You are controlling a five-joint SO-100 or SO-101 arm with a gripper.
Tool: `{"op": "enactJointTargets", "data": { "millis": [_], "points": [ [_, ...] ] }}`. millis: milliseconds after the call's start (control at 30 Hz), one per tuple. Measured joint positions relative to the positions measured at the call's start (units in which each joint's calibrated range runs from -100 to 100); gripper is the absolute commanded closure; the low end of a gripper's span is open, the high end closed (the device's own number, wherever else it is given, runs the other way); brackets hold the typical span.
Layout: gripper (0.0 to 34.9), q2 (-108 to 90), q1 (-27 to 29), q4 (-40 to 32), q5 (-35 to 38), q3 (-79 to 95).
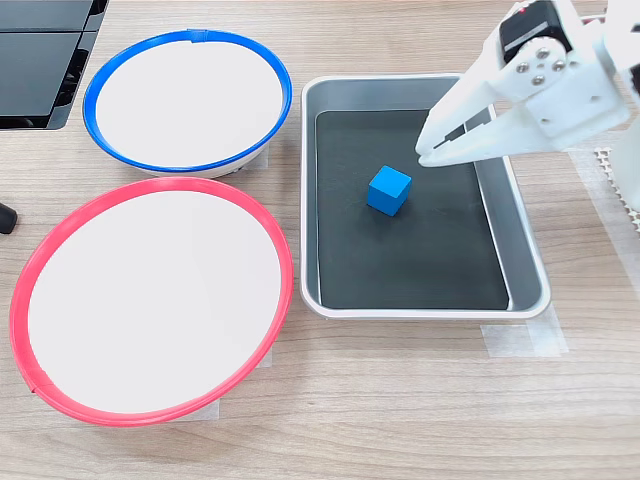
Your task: Move a blue block from tray to blue dish
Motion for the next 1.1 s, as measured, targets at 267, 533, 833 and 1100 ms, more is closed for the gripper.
{"op": "enactJointTargets", "data": {
  "millis": [267, 533, 833, 1100],
  "points": [
    [32.7, 46.5, 0.0, 13.9, -6.0, -39.7],
    [17.6, 80.0, 1.6, 20.4, -6.9, -63.2],
    [14.2, 86.3, 1.6, 19.7, -5.8, -64.1],
    [19.0, 89.1, -0.7, 15.3, -5.6, -63.4]
  ]
}}
